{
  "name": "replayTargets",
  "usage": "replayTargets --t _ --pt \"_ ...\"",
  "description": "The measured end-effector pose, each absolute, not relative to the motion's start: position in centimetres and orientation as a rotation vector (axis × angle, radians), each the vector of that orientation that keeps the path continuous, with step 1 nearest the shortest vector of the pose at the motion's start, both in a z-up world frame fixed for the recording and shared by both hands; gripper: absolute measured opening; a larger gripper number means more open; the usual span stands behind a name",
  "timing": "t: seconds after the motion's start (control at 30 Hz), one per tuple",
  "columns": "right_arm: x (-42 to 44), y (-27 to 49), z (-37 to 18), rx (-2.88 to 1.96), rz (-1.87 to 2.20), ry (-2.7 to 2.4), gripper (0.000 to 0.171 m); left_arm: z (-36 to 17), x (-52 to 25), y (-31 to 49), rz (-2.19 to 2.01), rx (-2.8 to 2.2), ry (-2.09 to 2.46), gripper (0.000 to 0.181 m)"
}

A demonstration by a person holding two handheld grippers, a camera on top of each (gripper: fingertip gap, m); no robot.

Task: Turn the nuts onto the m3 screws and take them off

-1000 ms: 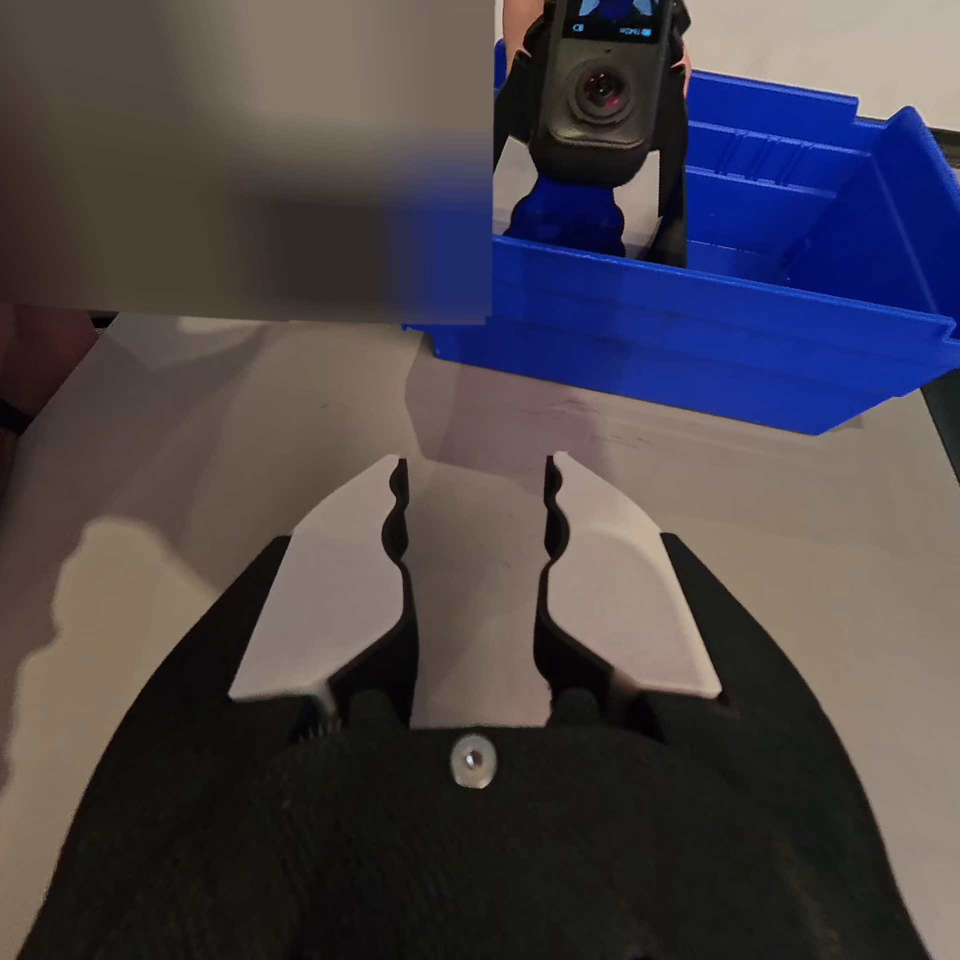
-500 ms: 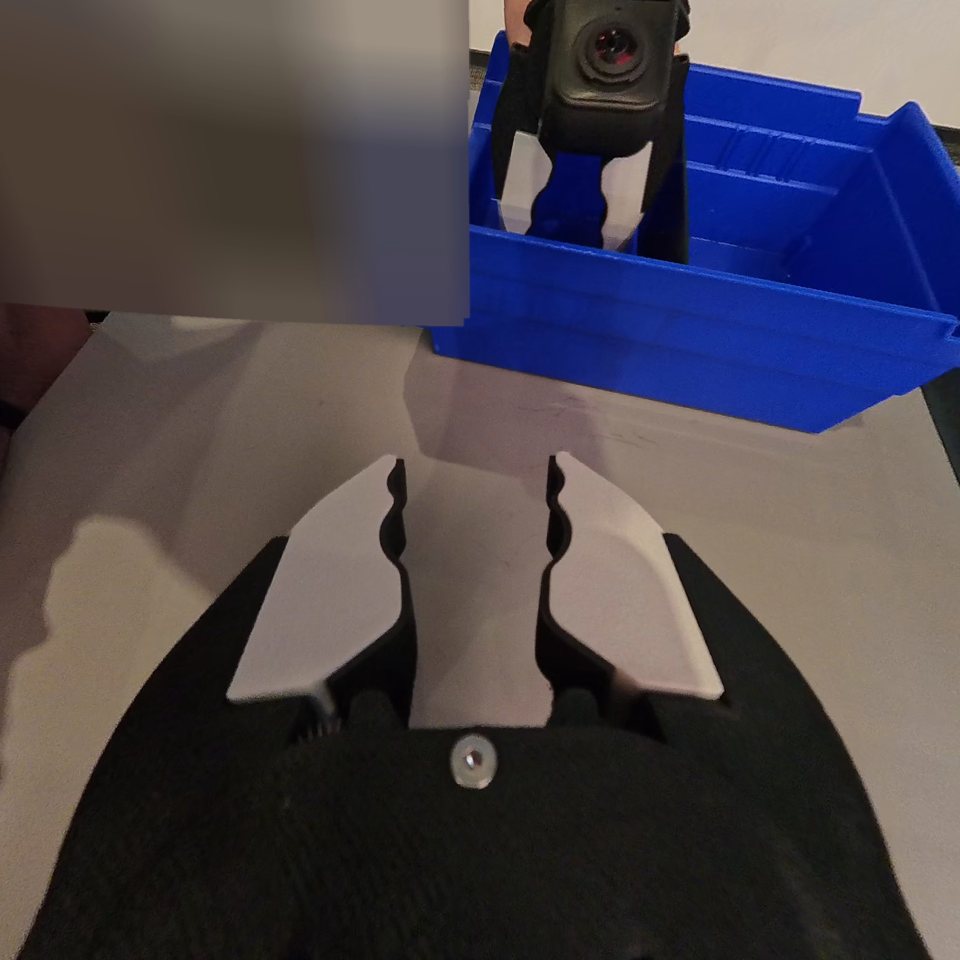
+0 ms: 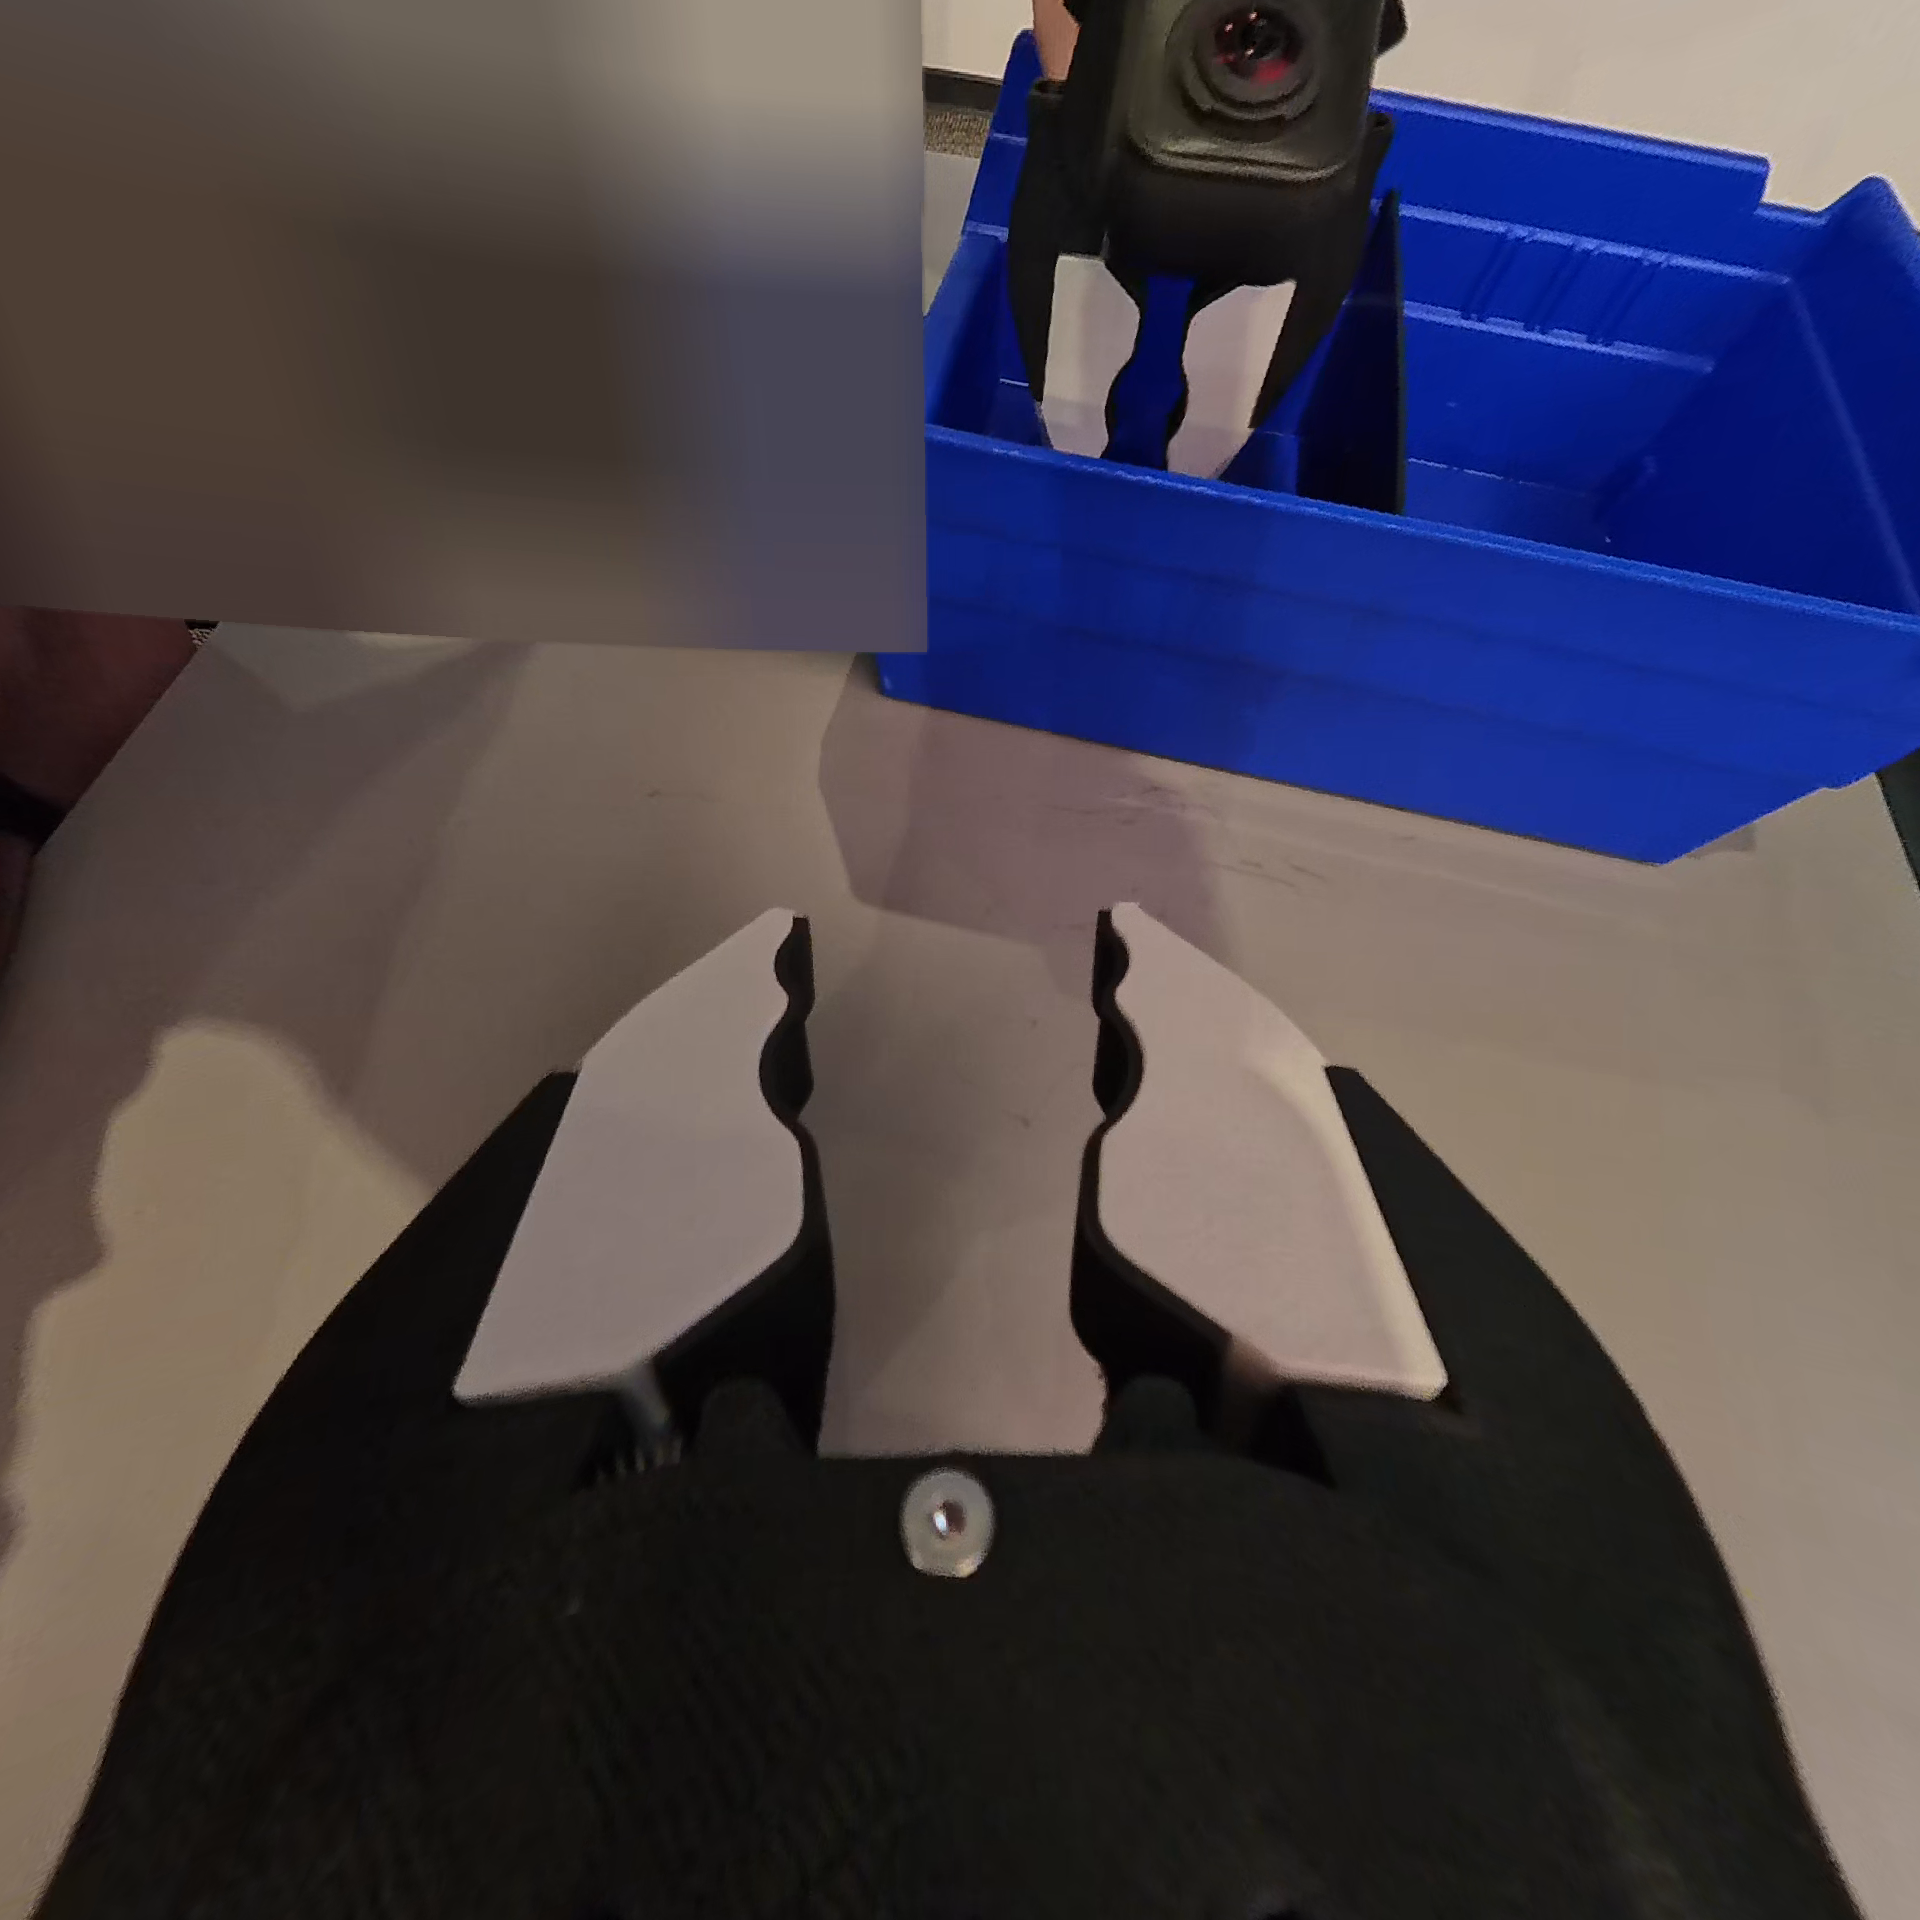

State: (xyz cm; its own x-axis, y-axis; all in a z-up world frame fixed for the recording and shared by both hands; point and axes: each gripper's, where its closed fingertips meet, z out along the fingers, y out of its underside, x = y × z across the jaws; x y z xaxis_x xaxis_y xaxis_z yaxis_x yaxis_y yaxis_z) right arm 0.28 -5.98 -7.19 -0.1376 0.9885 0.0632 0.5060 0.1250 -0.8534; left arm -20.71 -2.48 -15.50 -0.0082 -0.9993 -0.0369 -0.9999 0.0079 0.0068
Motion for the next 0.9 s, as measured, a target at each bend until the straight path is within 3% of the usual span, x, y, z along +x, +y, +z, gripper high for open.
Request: replayTargets --t 0.67,0.9 --pt "0.3 -6.2 -7.0 -1.452 0.939 -1.734 0.053 -15.4 -20.3 -2.6 -0.028 -2.237 2.2 0.0" --pt "0.5 -6.0 -6.2 -1.443 0.96 -1.707 0.053 -14.4 -19.9 -2.1 -0.06 -2.263 2.096 0.006"
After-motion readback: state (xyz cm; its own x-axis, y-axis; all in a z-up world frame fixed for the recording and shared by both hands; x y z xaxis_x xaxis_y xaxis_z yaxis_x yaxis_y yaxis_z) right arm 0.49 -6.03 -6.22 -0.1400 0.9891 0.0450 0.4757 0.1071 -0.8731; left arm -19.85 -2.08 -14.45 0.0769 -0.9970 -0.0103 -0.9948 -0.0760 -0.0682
